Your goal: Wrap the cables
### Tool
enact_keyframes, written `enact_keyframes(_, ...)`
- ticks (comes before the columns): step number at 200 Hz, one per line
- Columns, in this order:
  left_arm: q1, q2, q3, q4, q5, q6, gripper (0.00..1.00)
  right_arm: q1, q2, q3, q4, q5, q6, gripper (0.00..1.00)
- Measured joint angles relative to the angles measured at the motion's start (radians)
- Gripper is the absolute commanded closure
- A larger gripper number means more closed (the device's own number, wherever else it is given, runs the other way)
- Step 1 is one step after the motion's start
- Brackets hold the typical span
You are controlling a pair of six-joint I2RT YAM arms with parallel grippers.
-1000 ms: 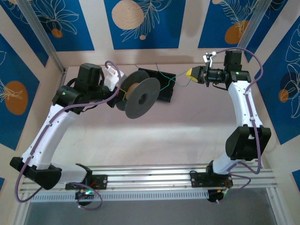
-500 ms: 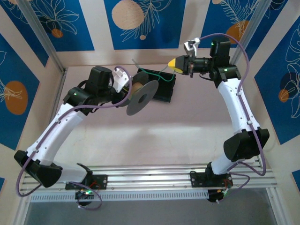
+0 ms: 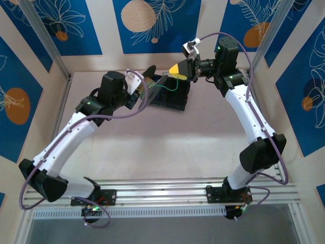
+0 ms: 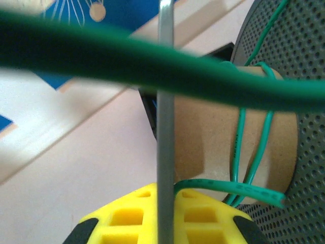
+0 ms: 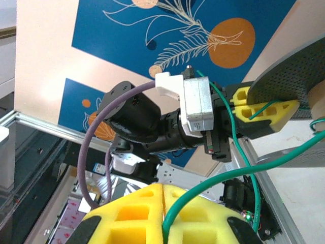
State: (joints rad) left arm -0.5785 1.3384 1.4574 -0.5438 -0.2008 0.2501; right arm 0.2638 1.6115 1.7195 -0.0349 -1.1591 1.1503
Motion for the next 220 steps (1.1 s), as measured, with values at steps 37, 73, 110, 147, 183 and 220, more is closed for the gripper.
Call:
enact_keyframes(37,0.002,-0.015,-0.048,0.116,0.009,0.103,1.0,-0.044,-0.001,0.049,-0.254,-0.08,-0.254,1.0)
enact_keyframes(73,0.005,-0.011,0.004,0.118,0.088,0.161,1.0,-0.105,-0.026,0.119,-0.614,-0.153,-0.663,1.0)
enact_keyframes(110,0.016,0.001,0.08,0.056,0.18,0.179,1.0,-0.17,-0.11,0.059,-0.747,-0.153,-0.874,1.0)
enact_keyframes(147,0.049,0.012,0.121,-0.019,0.254,0.179,1.0,-0.197,-0.136,0.011,-0.786,-0.153,-0.961,1.0)
enact_keyframes(183,0.064,0.029,0.149,-0.057,0.286,0.177,1.0,-0.128,-0.14,0.0,-0.827,-0.153,-1.021,1.0)
enact_keyframes(220,0.068,0.067,0.193,-0.066,0.286,0.165,1.0,0.069,-0.025,0.157,-1.124,-0.111,-1.25,1.0)
